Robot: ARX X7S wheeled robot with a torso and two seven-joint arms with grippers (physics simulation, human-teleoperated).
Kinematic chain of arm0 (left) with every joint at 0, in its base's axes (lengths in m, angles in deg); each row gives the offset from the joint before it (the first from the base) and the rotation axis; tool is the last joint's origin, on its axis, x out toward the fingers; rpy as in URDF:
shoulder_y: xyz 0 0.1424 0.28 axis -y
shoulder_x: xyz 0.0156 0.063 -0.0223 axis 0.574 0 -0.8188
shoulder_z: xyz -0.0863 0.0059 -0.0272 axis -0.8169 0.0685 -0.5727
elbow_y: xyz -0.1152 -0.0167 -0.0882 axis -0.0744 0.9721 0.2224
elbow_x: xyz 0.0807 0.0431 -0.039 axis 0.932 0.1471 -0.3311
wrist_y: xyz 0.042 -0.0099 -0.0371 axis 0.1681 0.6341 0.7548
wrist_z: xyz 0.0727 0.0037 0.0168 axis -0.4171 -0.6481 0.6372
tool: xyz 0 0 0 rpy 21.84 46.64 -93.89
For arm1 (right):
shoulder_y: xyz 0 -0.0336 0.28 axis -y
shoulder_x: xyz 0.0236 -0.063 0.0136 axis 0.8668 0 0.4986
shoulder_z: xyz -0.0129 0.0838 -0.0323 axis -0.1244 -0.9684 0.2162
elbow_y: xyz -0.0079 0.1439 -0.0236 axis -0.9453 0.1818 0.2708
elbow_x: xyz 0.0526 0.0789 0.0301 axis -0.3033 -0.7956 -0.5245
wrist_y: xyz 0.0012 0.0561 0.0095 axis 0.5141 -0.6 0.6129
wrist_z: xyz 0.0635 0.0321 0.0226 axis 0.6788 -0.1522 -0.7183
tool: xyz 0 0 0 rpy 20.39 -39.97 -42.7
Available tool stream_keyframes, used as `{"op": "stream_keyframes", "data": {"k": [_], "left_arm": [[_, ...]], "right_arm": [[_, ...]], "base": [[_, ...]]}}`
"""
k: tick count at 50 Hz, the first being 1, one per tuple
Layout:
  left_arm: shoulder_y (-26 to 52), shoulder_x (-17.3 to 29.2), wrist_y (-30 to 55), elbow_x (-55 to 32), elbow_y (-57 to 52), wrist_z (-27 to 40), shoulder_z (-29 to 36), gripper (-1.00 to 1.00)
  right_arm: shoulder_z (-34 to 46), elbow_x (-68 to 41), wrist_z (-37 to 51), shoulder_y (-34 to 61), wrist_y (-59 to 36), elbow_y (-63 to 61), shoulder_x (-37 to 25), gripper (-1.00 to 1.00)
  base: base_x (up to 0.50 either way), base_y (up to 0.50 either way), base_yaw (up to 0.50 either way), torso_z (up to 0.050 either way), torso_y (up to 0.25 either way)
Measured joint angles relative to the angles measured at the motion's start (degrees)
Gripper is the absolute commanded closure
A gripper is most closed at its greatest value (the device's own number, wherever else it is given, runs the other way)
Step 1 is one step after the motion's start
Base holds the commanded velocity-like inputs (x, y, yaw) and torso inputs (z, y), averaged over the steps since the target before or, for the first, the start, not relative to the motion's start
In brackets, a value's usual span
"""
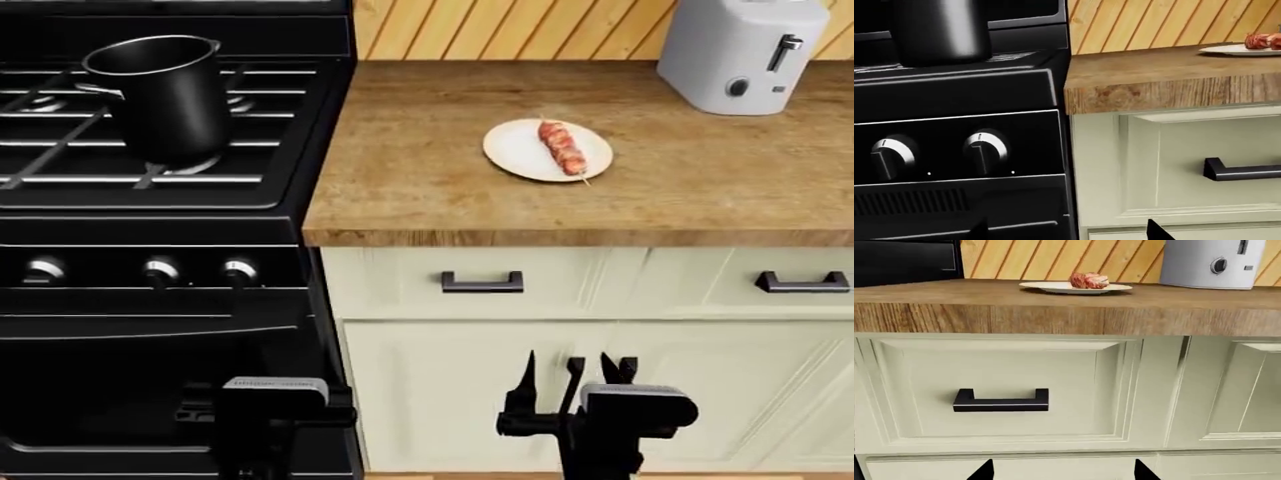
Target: Frozen meat rests on a plate on the counter. Retrieve the meat and place it in a pot on a burner. Then turn the burner on.
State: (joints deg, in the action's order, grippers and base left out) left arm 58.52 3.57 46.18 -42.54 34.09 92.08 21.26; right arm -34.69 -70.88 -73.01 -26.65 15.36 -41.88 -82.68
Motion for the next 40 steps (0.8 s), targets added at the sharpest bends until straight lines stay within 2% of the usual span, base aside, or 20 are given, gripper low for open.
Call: {"op": "stream_keyframes", "data": {"k": [10,24,33,40], "left_arm": [[4.06,2.19,12.19,-4.74,-8.97,-2.43,-0.19,-1.0],[15.17,5.21,32.99,-13.7,-20.92,-5.95,-0.83,-1.0],[22.81,6.79,43.69,-19.24,-27.14,-7.31,-2.54,-1.0],[29.02,6.46,51.01,-24.24,-29.79,-7.29,-6.06,-1.0]], "right_arm": [[0.82,-0.15,0.57,2.71,-12.01,-12.69,-2.6,-1.0],[-0.01,-5.45,-2.9,14.91,-39.69,-34.42,-8.37,-1.0],[-4.33,-12.84,-4.84,28.59,-63.83,-45.9,-9.47,-1.0],[-7.07,-29.22,4.08,39.43,-76.12,-47.92,-13.5,-1.0]], "base": [[0.0,0.0,0.0,0.05,0.0],[0.0,0.0,0.0,0.048,0.0],[0.0,0.0,0.0,0.002,0.0],[0.0,0.0,0.0,0.0,0.0]]}}
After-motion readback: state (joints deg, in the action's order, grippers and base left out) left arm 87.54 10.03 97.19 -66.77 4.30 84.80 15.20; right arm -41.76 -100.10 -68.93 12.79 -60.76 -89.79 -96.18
